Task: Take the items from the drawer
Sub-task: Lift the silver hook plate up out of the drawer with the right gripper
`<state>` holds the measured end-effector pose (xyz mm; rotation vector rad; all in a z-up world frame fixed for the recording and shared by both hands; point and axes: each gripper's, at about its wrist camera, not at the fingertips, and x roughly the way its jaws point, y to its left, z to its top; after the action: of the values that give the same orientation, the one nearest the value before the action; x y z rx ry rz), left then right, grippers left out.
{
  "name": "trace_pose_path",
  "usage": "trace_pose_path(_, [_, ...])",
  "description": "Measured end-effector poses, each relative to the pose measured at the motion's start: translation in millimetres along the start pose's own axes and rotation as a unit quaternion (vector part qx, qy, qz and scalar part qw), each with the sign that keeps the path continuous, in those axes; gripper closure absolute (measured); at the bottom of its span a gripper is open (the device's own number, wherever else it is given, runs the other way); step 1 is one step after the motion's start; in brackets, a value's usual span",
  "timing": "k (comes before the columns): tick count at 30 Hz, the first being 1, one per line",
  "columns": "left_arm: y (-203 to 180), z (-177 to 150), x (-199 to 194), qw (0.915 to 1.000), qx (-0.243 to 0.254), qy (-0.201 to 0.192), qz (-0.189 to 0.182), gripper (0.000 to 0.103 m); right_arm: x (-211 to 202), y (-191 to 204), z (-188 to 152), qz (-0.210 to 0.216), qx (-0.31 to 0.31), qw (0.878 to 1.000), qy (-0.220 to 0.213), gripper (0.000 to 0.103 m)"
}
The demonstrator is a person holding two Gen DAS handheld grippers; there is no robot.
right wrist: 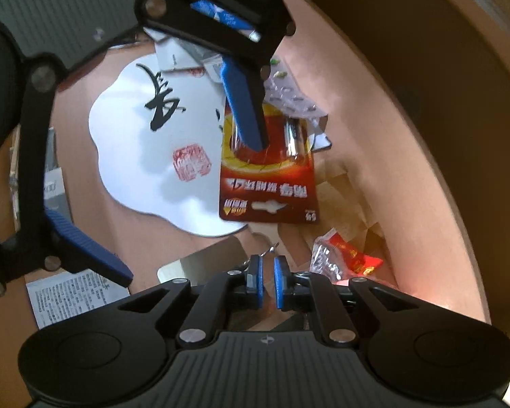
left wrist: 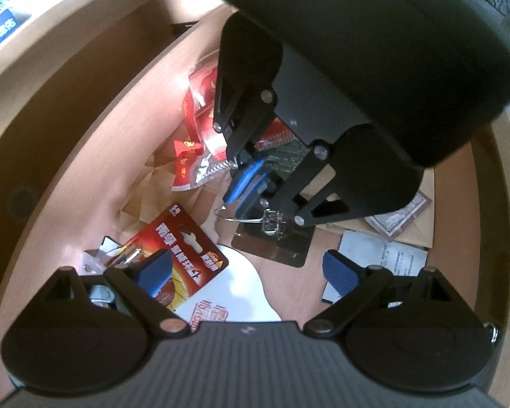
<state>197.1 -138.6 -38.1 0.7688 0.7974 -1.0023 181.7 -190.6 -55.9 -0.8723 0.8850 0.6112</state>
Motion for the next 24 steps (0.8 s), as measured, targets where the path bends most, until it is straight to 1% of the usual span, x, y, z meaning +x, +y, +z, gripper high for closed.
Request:
trace_pose_path(2, [2, 1, 0, 1.0000, -0.005, 0.000, 0.000, 0.006, -4, -2, 1, -0.005, 0.007, 1.000, -0.013, 0.090])
trace_pose_path(7, [4, 1, 0, 0.9999, -0.009, -0.002, 0.003, 0.006, -2, 1, 3, -0.012, 0.010, 1.000, -0.017, 0.088])
trace_pose_path(10, [6, 1, 2, 0.9999, -0.012, -0.003, 0.001, 0.006, 2, 4, 7, -0.013, 0.005, 1.000, -0.012, 0.088])
trace_pose_path(13, [4, -1, 6, 1.0000, -0.003, -0.002, 0.002, 0.006, 6, 6, 8, -0.012, -0.003, 1.000, -0.006, 0.088])
trace_pose_path(15, [3, -4, 9, 0.9999, 0.005, -0.015, -0.001, 0.006, 8, 8, 8, -0.010, -0.012, 1.000, 0.001, 0.093])
trace_pose_path(16, [2, -5, 10, 0.9998, 0.009, -0.020, -0.002, 0.006, 8, 9, 7, -0.008, -0.015, 1.000, 0.002, 0.097])
trace_pose_path(17, [2, -5, 11, 0.9996, 0.013, -0.023, -0.004, 0.006, 6, 10, 7, -0.003, -0.017, 1.000, -0.001, 0.099])
trace_pose_path(20, [1, -9, 13, 0.9992, 0.022, -0.031, -0.006, 0.006, -3, 11, 7, 0.011, -0.019, 1.000, -0.021, 0.100])
trace_pose_path(23, [-1, -14, 18, 0.9990, 0.035, -0.027, -0.005, 0.006, -14, 9, 7, 0.026, -0.017, 0.999, -0.043, 0.100])
trace_pose_path(24, [-3, -15, 17, 0.9986, 0.041, -0.032, -0.004, 0.006, -17, 8, 6, 0.030, -0.015, 0.998, -0.047, 0.100])
